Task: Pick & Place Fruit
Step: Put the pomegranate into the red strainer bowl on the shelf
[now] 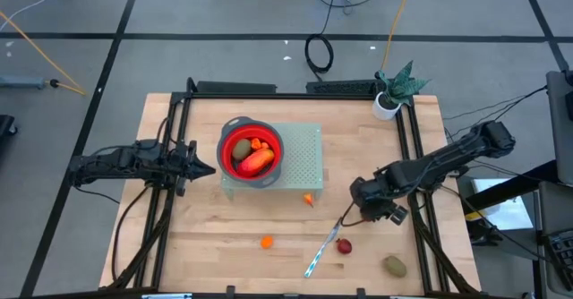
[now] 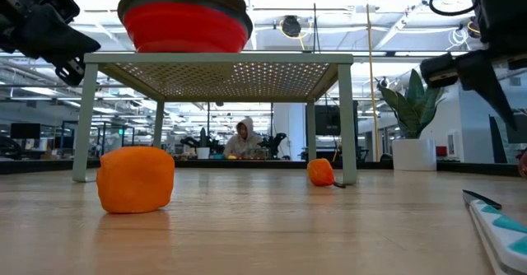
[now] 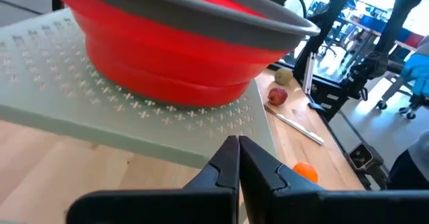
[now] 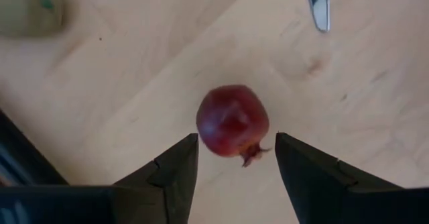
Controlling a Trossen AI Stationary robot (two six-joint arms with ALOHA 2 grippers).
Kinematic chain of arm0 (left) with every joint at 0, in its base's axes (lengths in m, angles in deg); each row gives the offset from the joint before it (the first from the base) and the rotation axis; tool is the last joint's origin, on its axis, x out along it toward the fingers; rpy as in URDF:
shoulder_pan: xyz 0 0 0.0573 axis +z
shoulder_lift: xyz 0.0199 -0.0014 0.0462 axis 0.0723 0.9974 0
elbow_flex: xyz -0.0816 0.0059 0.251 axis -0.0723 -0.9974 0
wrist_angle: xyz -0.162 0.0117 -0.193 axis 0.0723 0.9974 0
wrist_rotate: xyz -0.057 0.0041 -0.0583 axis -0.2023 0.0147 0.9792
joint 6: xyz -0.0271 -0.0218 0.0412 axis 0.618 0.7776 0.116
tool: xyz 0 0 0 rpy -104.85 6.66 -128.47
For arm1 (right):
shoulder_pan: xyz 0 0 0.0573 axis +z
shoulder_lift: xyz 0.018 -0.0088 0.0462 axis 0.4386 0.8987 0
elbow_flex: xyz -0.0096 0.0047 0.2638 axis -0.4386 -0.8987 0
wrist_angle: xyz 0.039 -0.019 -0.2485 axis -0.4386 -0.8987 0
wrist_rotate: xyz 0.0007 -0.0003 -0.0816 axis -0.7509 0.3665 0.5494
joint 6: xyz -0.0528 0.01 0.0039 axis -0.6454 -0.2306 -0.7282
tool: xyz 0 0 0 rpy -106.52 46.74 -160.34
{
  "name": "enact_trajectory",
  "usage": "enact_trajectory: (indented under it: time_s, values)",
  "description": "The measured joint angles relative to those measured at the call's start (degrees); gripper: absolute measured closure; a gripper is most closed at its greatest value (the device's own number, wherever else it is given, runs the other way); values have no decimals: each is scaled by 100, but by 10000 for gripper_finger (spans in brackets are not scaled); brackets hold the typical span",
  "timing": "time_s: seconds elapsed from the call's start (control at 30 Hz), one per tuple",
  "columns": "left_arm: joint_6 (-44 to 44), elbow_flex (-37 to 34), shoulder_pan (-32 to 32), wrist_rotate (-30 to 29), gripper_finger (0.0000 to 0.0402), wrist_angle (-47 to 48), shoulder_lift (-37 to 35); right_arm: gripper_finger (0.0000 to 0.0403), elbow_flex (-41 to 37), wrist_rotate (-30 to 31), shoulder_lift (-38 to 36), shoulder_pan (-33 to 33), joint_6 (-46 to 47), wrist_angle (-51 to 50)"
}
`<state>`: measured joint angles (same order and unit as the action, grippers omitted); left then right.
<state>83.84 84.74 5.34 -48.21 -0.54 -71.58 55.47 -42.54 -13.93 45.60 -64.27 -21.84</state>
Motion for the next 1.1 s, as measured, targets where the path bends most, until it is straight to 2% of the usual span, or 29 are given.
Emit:
enact_trajectory:
  time_s: [0.23,0.47,0.67,0.77,0.93,1.1]
  values:
    - [-28,0,0,-27,388,37,0,207,0,-32,24,5,-531,183]
    - [-60,0,0,-142,400,39,0,204,0,-63,24,5,-963,177]
    - [-60,1,0,-144,388,39,0,183,0,-504,24,5,-1118,174]
    - [-59,2,0,-146,389,39,0,171,-6,-503,24,5,-1180,189]
    - [-58,2,0,-146,400,37,0,157,-276,-486,24,5,-1245,625]
    - [-58,2,0,-149,389,34,0,153,-503,-377,24,5,-1306,987]
